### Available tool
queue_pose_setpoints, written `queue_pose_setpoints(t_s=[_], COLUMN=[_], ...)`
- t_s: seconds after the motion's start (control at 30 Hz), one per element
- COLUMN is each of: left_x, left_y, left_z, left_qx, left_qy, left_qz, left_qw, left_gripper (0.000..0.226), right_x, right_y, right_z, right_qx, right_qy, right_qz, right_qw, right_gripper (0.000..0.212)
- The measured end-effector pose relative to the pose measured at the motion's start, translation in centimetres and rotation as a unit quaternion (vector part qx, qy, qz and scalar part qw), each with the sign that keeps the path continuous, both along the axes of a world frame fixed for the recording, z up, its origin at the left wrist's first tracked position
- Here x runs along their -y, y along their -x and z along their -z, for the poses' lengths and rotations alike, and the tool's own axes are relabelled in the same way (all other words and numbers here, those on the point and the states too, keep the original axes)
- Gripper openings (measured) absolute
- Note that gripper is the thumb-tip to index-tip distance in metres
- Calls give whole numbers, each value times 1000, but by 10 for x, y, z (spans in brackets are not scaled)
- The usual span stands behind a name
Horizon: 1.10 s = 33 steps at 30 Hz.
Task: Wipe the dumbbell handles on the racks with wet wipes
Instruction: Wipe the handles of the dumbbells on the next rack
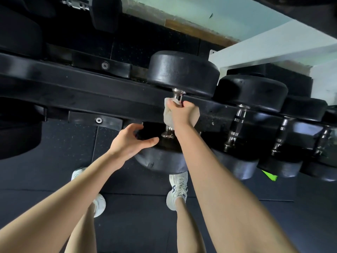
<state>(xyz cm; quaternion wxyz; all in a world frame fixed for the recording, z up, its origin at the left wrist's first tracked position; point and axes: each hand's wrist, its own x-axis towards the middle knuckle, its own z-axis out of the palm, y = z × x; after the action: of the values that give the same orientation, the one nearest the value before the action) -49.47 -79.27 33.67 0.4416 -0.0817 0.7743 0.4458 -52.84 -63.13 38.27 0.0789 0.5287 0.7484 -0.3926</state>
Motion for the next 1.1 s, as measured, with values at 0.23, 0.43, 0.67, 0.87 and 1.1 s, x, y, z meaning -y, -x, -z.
queue_pose_setpoints(t_s=[0.23,0.43,0.67,0.87,1.1], left_x=[-3,-1,-26,-51,-63], left_y=[0,1,-4,0,9], left_z=[-10,-18,-74,-89,-72], left_qx=[2,2,-208,-94,-79], left_qy=[5,32,83,-77,-80], left_qz=[1,16,-6,-109,-160], left_qw=[1000,999,975,986,981], left_gripper=[73,66,41,21,20], right_x=[2,-7,-10,-7,-18], right_y=[-40,-55,-68,-59,-64], right_z=[10,-6,-41,-59,-54], right_qx=[144,98,-104,-114,-109], right_qy=[-5,-71,20,208,247], right_qz=[-119,-189,-55,63,-44], right_qw=[982,974,993,969,962], right_gripper=[28,21,14,7,25])
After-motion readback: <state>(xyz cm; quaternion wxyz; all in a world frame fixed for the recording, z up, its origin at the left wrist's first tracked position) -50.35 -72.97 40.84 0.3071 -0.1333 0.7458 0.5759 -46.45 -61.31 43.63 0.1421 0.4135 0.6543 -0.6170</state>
